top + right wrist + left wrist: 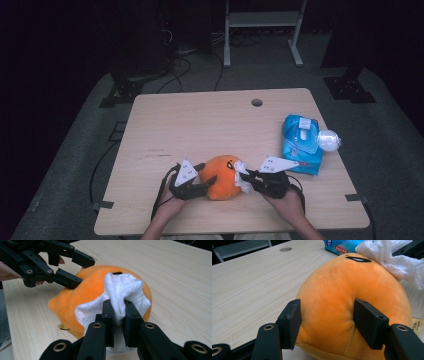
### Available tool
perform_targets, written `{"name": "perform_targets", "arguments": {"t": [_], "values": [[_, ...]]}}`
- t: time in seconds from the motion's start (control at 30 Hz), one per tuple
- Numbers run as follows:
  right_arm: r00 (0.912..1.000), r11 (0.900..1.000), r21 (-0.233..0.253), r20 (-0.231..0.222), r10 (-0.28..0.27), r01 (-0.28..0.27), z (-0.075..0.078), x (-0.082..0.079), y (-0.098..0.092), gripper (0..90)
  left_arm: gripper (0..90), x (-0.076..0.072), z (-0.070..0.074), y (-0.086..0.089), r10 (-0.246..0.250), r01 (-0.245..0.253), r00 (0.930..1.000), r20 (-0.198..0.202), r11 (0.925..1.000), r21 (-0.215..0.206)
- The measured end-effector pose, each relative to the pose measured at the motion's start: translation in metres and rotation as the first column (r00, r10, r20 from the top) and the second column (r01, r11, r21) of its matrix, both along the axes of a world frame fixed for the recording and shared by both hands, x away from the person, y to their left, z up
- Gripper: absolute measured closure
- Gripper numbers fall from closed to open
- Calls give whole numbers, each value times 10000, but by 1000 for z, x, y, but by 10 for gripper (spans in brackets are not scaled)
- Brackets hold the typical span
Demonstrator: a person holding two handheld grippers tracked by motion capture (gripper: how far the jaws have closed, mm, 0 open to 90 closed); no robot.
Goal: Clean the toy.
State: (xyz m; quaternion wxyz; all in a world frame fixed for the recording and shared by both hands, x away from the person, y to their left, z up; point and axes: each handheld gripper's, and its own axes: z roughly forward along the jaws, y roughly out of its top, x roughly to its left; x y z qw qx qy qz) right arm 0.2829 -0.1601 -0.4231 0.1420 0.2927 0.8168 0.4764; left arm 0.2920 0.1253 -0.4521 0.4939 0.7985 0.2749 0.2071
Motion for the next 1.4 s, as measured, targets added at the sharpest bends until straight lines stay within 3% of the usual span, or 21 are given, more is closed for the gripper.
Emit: {"name": "perform_targets", "arguments": {"t": [0.13,0.2,0.27,0.37,0.4,0.47,0.57,0.67,0.77,0.8,1.03,1.13,1.27,1.4], "values": [[9979,9980,-158,216,612,-608,0,-11,16,801,389,2,-1,2,57,-57,9999,-105,10000,-32],[9973,9975,-324,361,632,-620,1,-10,19,802,389,2,-1,3,53,-54,9999,-114,9999,-103],[9991,9992,-183,222,371,-367,1,-4,12,802,390,1,0,2,-95,90,9999,-135,9995,-317],[9997,9996,-136,79,-242,243,-4,8,-1,800,361,-3,5,-1,-713,684,9970,-310,9939,-867],[9993,9992,-104,26,-384,384,-6,11,-4,800,350,-4,5,-2,-817,794,9964,-244,9933,-844],[9991,9991,-65,-75,-408,408,-9,13,-8,800,353,-7,7,-8,-745,746,9972,41,9970,-220],[10000,9999,-141,91,-4,5,-5,4,-1,801,375,-5,4,-7,-397,397,9992,-75,9992,-10],[9966,9966,112,78,819,-820,-2,-6,11,801,380,-2,2,-4,-266,258,9992,-292,9993,-283],[9886,9884,-441,329,1470,-1455,-5,-17,30,799,381,-3,2,-4,-260,258,9994,-222,9996,-96],[9887,9882,-548,369,1452,-1431,-6,-17,31,800,382,-3,2,-4,-254,251,9995,-208,9996,-121],[9984,9984,-67,68,558,-558,-6,-2,9,801,378,-1,2,-3,-314,306,9992,-245,9990,-327],[9972,9972,-105,43,747,-746,-7,-6,14,800,374,-1,2,-3,-281,278,9993,-255,9995,-118],[9946,9945,-253,215,1019,-1014,-4,-10,20,799,373,-1,1,-1,-249,243,9992,-301,9995,-223],[9998,9989,426,-144,-165,171,-2,6,-3,799,372,-2,1,-3,-323,317,9991,-278,9993,-212]]}}
